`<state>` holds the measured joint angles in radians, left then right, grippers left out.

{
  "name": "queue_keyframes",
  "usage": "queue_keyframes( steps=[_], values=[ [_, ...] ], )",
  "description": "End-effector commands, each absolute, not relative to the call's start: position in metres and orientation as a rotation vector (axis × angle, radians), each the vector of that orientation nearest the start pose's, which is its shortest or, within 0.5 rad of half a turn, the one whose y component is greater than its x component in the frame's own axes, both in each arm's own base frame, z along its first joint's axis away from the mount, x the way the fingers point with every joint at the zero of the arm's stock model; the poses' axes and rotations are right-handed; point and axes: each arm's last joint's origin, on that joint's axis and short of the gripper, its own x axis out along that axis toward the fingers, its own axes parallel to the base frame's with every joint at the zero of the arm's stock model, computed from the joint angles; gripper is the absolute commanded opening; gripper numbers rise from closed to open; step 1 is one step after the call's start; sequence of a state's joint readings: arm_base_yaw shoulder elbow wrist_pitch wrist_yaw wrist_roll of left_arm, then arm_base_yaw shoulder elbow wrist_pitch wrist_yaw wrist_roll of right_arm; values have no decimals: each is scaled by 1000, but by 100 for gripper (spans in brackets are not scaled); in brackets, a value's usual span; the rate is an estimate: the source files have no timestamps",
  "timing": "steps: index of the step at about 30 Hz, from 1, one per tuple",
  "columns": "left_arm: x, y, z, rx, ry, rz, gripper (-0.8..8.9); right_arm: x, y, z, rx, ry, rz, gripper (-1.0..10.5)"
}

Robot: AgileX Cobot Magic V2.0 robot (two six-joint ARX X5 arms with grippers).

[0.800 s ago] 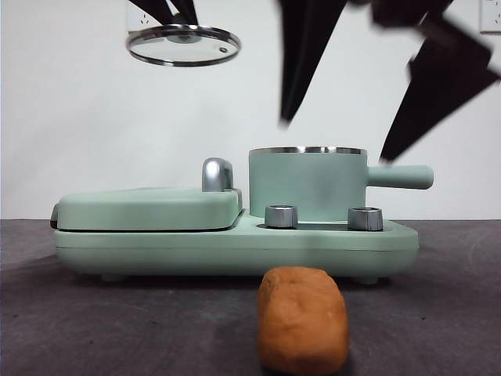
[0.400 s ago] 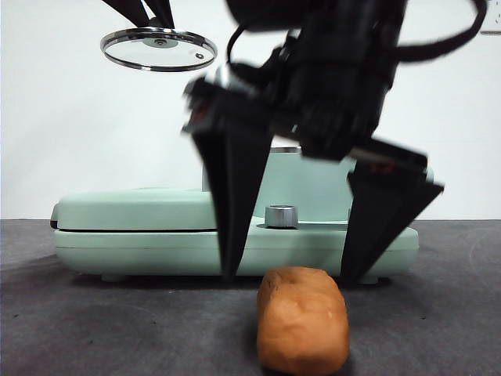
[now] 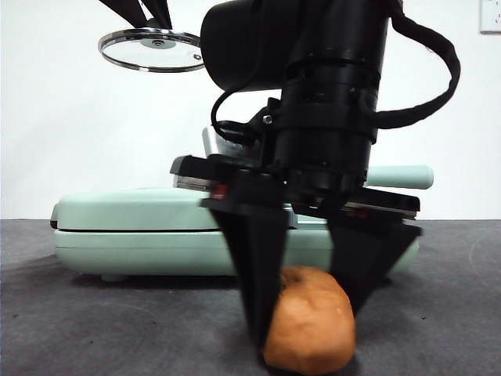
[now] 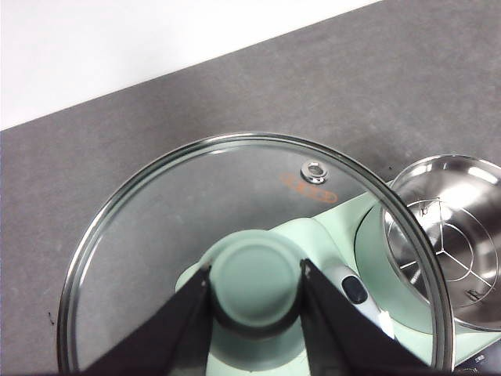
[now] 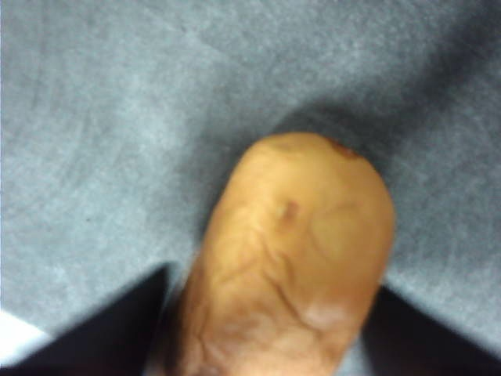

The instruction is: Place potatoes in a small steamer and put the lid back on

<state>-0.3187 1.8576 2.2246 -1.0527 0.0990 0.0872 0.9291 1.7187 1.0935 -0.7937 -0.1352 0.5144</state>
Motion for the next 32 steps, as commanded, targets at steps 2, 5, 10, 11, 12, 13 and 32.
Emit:
queue_keyframes(
  steps=[2, 5, 10, 11, 12, 13, 32],
  values=[
    [355, -121, 451, 144, 614, -428, 14, 183, 254, 178, -152, 1514, 506, 83],
    [355, -121, 451, 144, 613, -428, 14, 192, 254, 193, -132, 1514, 529, 83],
    [356, -119, 451, 141, 611, -422, 14, 224, 249, 246, -95, 1460, 606, 84],
    [356, -118, 451, 141, 612, -421, 14, 230, 247, 257, -89, 1433, 627, 84],
    [356, -118, 451, 141, 612, -421, 14, 239, 244, 273, -81, 1388, 642, 84],
    [356, -118, 451, 141, 612, -421, 14, 246, 241, 284, -71, 1356, 645, 84],
    [358, -120, 449, 125, 624, -425, 15, 393, 185, 342, 85, 1168, 465, 85]
  ],
)
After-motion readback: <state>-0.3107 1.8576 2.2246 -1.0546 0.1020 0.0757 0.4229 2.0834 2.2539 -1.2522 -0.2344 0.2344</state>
